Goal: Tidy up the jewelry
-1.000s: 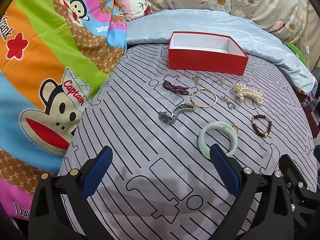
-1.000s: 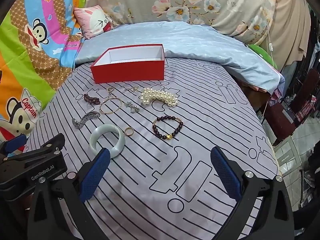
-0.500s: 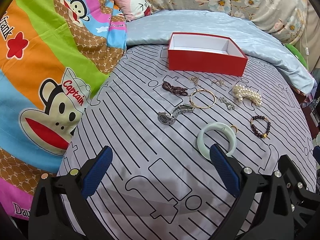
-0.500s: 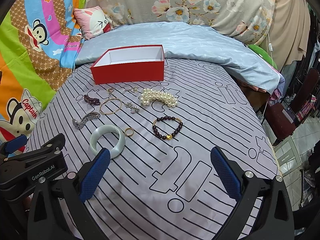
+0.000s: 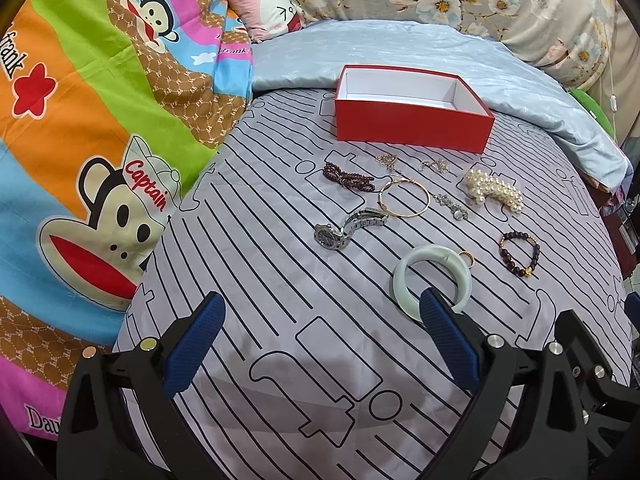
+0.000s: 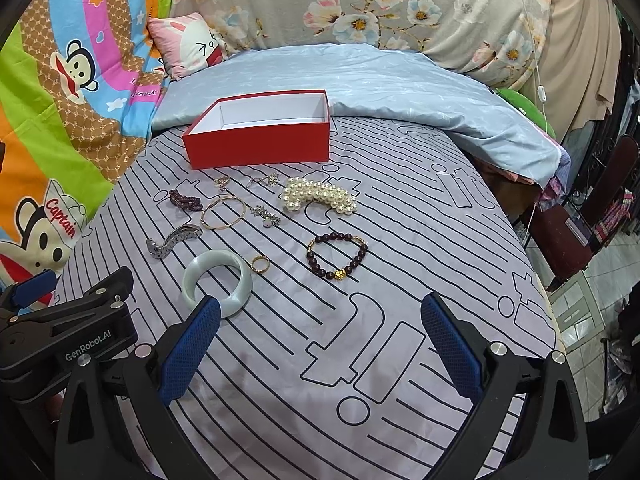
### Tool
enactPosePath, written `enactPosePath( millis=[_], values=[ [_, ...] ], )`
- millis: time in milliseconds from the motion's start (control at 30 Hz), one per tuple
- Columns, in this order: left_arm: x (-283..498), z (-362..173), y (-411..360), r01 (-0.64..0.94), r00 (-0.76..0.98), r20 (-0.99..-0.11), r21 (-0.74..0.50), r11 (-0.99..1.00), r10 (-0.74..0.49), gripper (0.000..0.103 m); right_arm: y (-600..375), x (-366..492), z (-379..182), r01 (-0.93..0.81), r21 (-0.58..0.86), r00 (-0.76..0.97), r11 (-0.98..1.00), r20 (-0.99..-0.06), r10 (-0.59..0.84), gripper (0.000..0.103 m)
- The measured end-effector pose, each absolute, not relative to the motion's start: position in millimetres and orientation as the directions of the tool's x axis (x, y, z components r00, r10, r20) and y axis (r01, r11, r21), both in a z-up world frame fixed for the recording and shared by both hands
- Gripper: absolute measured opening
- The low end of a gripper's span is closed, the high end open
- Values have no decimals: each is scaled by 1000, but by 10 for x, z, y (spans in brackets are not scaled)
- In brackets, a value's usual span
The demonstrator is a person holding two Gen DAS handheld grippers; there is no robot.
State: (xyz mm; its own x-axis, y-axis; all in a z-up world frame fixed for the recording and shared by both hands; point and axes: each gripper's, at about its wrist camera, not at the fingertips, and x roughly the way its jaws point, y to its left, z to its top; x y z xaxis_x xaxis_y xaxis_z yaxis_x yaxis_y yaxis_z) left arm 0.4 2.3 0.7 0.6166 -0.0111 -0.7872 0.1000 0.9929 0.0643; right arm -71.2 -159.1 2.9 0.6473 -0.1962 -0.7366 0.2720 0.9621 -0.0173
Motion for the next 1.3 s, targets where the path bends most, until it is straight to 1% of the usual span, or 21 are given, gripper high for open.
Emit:
enactPosePath(
  millis=[1300],
  values=[
    [9,-2,32,95,616,-788,65,993,-8,95,-1608,-713,43,274,-6,646,962,-739,-189,98]
  ],
)
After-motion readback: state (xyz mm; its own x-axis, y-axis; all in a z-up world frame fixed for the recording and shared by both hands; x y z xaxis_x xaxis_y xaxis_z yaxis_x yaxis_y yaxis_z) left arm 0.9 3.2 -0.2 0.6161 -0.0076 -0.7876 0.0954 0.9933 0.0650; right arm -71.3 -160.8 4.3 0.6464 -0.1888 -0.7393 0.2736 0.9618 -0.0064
